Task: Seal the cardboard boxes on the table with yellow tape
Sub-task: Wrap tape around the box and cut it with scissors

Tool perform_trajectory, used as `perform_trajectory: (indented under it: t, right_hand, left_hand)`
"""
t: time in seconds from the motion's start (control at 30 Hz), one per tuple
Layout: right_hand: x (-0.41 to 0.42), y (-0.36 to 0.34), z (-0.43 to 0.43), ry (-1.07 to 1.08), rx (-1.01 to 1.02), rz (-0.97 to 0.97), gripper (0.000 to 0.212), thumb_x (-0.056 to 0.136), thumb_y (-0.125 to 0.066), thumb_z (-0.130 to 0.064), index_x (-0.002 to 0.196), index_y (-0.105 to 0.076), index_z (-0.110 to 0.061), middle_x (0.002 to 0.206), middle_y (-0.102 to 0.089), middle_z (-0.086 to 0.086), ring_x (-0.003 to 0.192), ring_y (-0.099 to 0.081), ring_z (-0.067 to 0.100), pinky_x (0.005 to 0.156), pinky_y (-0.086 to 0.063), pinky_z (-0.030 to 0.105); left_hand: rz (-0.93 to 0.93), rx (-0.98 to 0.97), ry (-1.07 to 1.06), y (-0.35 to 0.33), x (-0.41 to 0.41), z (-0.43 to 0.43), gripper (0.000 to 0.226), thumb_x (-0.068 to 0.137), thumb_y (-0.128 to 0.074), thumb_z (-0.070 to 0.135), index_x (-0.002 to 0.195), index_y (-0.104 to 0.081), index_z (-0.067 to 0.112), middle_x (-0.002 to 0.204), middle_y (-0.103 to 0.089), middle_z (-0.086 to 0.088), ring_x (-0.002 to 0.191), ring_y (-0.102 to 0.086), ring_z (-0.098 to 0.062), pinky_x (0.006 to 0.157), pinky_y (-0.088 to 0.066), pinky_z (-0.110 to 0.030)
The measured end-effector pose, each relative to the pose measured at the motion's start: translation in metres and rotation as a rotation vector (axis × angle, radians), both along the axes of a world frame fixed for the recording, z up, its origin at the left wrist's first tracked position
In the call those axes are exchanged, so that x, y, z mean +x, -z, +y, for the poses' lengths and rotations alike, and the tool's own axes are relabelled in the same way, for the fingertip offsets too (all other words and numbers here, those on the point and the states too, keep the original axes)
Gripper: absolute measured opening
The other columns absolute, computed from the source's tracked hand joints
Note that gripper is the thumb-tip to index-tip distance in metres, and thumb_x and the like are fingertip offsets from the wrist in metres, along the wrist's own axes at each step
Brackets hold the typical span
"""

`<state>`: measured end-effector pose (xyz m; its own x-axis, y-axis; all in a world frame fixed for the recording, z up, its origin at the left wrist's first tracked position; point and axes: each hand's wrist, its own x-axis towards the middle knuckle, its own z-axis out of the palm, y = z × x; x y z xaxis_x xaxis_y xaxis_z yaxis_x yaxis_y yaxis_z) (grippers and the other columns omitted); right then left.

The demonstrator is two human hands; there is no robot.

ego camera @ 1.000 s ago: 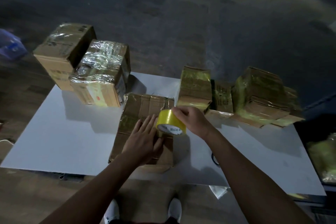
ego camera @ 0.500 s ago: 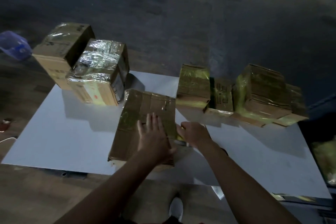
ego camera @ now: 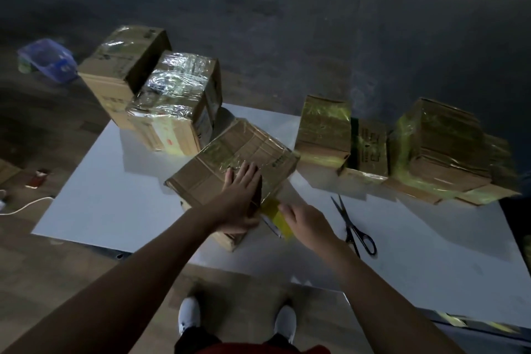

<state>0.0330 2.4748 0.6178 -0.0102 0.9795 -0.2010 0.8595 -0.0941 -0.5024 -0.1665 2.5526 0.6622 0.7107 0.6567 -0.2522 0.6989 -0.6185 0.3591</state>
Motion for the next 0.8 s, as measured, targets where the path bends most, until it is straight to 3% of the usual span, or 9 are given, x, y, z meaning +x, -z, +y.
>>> perform_trajectory:
  t: [0.07,0.17,0.33,0.5,0.67,0.8]
  right_hand:
    - [-0.003,-0.002,0.002,0.012,-0.045,0.043,0.045,0.102,-0.036,-0.040,0.059,-0.033,-0.026,0.053,-0.034,-0.005,0.048,-0.035,0.009,0.051,-0.025,0.031]
    - [-0.005,-0.010,0.007,-0.018,-0.129,0.081,0.042,0.102,-0.034,-0.044,0.064,-0.036,-0.027,0.058,-0.040,-0.003,0.054,-0.043,0.013,0.054,-0.031,0.030]
    - [0.006,-0.012,0.006,0.028,-0.161,0.092,0.043,0.101,-0.037,-0.044,0.065,-0.035,-0.020,0.062,-0.037,0.000,0.057,-0.039,0.014,0.055,-0.029,0.030]
    - [0.026,-0.005,-0.005,0.136,-0.136,-0.010,0.037,0.101,-0.040,-0.038,0.072,-0.042,-0.015,0.065,-0.042,0.000,0.064,-0.045,0.018,0.057,-0.029,0.032]
    - [0.042,-0.002,-0.017,0.250,-0.118,-0.036,0.030,0.100,-0.040,-0.032,0.079,-0.048,-0.011,0.072,-0.050,0.004,0.069,-0.050,0.022,0.058,-0.031,0.031]
    - [0.055,-0.003,-0.027,0.339,-0.109,-0.059,0.026,0.099,-0.043,-0.030,0.093,-0.057,-0.009,0.089,-0.059,0.008,0.076,-0.051,0.022,0.063,-0.035,0.030]
  left_hand:
    - [0.001,0.004,0.038,0.000,-0.003,0.007,0.111,0.082,-0.066,0.045,0.152,0.013,0.012,0.157,0.021,-0.008,0.143,0.027,-0.024,0.116,0.016,-0.052]
    - [0.024,0.030,0.073,-0.003,-0.009,0.016,0.111,0.082,-0.066,0.045,0.152,0.013,0.015,0.156,0.023,-0.005,0.144,0.026,-0.021,0.114,0.019,-0.047]
    - [0.221,0.162,-0.006,-0.007,-0.006,0.001,0.096,0.089,-0.053,0.028,0.148,0.020,0.008,0.158,0.021,-0.015,0.145,0.023,-0.028,0.121,0.006,-0.047]
    - [0.245,0.184,-0.138,-0.010,0.008,-0.019,0.089,0.088,-0.050,0.012,0.152,0.011,0.006,0.160,0.015,-0.018,0.147,0.016,-0.034,0.120,-0.003,-0.051]
    - [0.122,0.241,-0.101,-0.023,0.040,-0.028,0.068,0.092,-0.043,0.012,0.152,-0.013,0.007,0.161,0.000,-0.016,0.149,0.006,-0.033,0.120,-0.006,-0.051]
    - [-0.133,0.114,-0.050,-0.029,0.081,-0.040,0.060,0.090,-0.046,0.005,0.148,-0.033,0.013,0.161,-0.012,-0.010,0.149,-0.007,-0.026,0.120,-0.017,-0.044]
